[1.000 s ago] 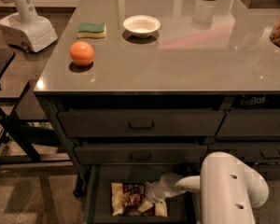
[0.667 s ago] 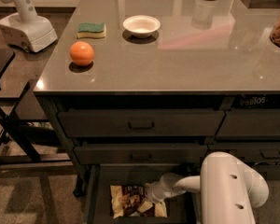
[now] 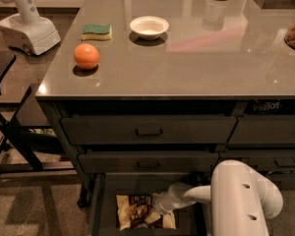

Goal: Pick brown chip bag from bottom drawer and place on counter

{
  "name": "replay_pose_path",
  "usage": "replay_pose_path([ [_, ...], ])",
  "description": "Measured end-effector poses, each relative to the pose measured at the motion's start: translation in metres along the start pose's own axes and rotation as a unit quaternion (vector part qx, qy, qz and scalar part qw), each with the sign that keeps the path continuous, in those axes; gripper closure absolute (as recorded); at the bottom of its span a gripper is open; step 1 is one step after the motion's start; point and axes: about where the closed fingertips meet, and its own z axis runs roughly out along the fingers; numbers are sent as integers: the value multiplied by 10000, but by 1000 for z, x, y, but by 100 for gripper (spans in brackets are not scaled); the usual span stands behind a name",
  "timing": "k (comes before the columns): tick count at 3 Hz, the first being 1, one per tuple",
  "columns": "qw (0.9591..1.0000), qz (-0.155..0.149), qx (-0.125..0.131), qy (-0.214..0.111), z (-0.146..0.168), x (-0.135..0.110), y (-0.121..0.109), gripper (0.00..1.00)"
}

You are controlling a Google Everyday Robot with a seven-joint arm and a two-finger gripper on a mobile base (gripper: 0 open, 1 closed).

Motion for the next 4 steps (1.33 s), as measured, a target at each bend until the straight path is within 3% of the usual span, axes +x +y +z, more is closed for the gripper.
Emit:
replay_pose_path([
  [2,10000,-1,0,-1,-2,-2,0,100],
  [4,9996,-143,-6,-224,-42,-32,3,100],
])
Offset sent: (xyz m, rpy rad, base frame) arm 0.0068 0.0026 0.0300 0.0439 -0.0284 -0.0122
